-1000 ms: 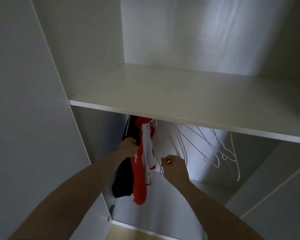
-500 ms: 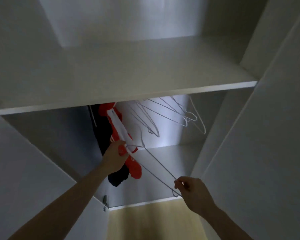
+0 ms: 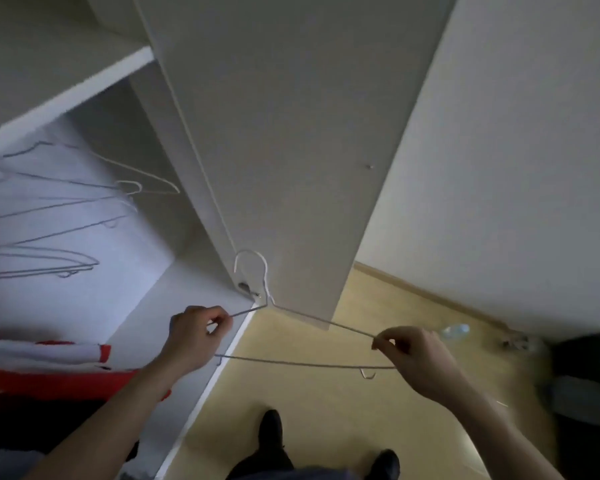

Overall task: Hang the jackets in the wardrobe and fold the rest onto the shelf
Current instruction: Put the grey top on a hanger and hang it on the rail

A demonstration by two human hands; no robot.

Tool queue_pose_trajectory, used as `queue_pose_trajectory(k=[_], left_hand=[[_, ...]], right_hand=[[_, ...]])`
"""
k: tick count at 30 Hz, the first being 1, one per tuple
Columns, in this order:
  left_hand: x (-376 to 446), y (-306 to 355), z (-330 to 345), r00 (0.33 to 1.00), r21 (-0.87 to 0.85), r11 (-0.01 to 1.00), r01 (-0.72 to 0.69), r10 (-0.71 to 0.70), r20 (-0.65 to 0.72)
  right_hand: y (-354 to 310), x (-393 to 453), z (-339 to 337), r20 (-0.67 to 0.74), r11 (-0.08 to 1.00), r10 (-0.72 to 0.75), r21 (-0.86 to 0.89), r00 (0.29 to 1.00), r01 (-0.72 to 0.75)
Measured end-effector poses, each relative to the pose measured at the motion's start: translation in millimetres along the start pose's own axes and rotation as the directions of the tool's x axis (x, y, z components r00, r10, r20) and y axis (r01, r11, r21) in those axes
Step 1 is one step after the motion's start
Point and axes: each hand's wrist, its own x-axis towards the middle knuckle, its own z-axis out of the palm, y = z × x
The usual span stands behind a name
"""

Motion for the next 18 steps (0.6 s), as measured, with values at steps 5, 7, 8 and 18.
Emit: queue_pose_trajectory(k=[5,7,8,18], left_hand=[[-12.0,130.5,56.4,0.941,-0.198,0.956,-0.217,0.259,0.218],[-23.9,191.8,87.8,0.904,-0.213,0.930,-0.299,0.348,0.247],[-31.5,223.8,105.3,0.887,-0.214,0.921,-0.326,0.376,0.268],[-132.6,492.2,278.8,0.661,-0.243,0.791,-0.562,0.606,0.442]], right_hand=[[120.7,-106.6,-23.5,-0.256,0.939,0.341,0.131,0.905,-0.317],[168.3,-151.8,-30.9,-0.293,0.904,0.418,0.221,0.860,-0.365],[190.9,-174.8,-36.6,-0.300,0.886,0.451,0.262,0.841,-0.382],[364.8,-360.7,-116.0,-0.424,0.735,0.667,0.507,0.612,-0.450]])
